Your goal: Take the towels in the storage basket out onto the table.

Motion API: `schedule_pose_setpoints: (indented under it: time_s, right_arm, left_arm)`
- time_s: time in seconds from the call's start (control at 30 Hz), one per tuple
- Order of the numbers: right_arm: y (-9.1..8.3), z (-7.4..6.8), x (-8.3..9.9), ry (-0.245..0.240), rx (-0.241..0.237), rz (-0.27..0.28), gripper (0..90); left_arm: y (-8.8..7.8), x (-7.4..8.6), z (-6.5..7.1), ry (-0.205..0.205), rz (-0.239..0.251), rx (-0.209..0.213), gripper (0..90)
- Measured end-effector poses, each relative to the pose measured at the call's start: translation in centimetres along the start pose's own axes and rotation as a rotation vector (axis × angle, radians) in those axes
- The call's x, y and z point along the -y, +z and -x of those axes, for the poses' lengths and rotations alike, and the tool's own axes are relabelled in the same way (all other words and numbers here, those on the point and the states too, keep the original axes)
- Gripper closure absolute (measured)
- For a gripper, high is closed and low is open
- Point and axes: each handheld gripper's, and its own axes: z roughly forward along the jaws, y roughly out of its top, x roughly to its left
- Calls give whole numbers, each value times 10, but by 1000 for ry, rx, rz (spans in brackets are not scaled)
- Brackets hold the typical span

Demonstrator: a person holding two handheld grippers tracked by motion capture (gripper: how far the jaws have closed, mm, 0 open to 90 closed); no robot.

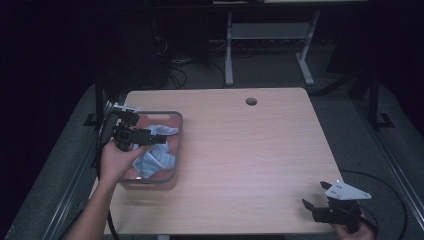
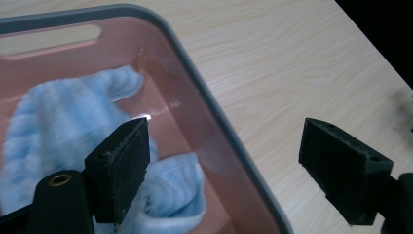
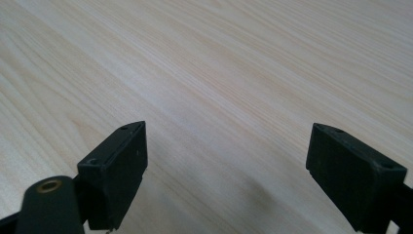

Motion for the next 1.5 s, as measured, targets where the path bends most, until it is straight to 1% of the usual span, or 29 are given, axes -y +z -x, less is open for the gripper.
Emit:
schedule_pose_setpoints:
  time_s: [0.03,0.07,0.17,0.2,0.23,0.27,0.3,0.33,0.37,0.4,0.43,0.47,0.57,0.6,0.7,0.87,0.97,1.0,1.03,1.07,1.1,1.13,1.23,1.27,1.33,1.4,1.47,1.5]
  right_arm:
    - [0,0,0,0,0,0,146]
    - [0,0,0,3,-1,-1,146]
    - [0,-1,-1,5,-3,-3,146]
    - [0,-1,-1,7,-3,-6,146]
    - [0,-1,-1,7,-3,-6,146]
    - [0,-2,-1,3,-5,-8,146]
    - [0,-2,-1,-3,-4,-7,146]
    - [0,-2,-1,-1,-6,-9,146]
    - [0,-2,-1,-1,-6,-9,146]
    - [1,-3,-1,-1,-7,-7,146]
    - [1,-3,-1,-1,-7,-7,146]
    - [0,-3,-1,0,-8,-4,146]
    - [0,-3,-1,-2,-6,-6,146]
    - [1,-3,-1,-2,-6,-10,146]
    - [0,-3,-1,-1,-6,-7,146]
    - [1,-4,-1,-8,-8,-5,146]
    - [1,-4,-2,-8,-8,-4,146]
    - [1,-4,-2,-8,-10,0,146]
    - [1,-4,-2,-8,-11,0,146]
    - [1,-4,-2,-10,-12,-3,146]
    - [1,-4,-2,-10,-12,-3,146]
    - [2,-5,-2,-14,-11,-4,146]
    - [2,-5,-2,-14,-11,-5,146]
    - [2,-5,-2,-14,-11,-4,146]
    - [1,-5,-2,-12,-13,-1,146]
    - [1,-5,-2,-14,-13,0,146]
    - [1,-5,-2,-13,-13,1,146]
    - [1,-5,-2,-12,-11,1,146]
  left_arm:
    - [0,0,0,0,0,0,192]
    - [-3,2,-4,-5,-4,-15,192]
    - [-7,5,-7,-17,3,-16,192]
    - [-9,7,-11,-23,5,-18,192]
    - [-9,7,-11,-23,5,-18,192]
    - [-9,10,-16,-31,-1,-27,192]
    - [-9,10,-16,-31,-1,-27,192]
    - [-9,13,-20,-46,-2,-35,192]
    - [-9,13,-20,-46,-2,-35,195]
    - [-9,16,-24,-51,-1,-47,198]
    - [-9,16,-24,-51,-1,-47,199]
    - [-10,18,-29,-68,2,-51,199]
    - [-9,21,-33,-84,-9,-57,198]
    - [-7,23,-36,-91,-12,-69,198]
    - [-5,24,-38,-96,-25,-73,198]
    - [6,24,-45,-116,-52,-105,201]
    - [10,24,-47,-126,-53,-108,208]
    - [14,23,-48,-131,-75,-115,215]
    - [14,23,-48,-131,-75,-115,214]
    - [18,24,-51,-142,-85,-119,215]
    - [18,24,-51,-142,-85,-119,215]
    - [23,23,-52,-146,-98,-132,215]
    - [26,22,-52,-144,-109,-137,226]
    - [29,22,-50,-139,-112,-148,226]
    - [32,21,-50,-126,-127,-160,305]
    - [35,21,-49,-124,-139,-165,416]
    - [37,21,-50,-122,-142,-169,474]
    - [37,21,-49,-122,-142,-165,474]
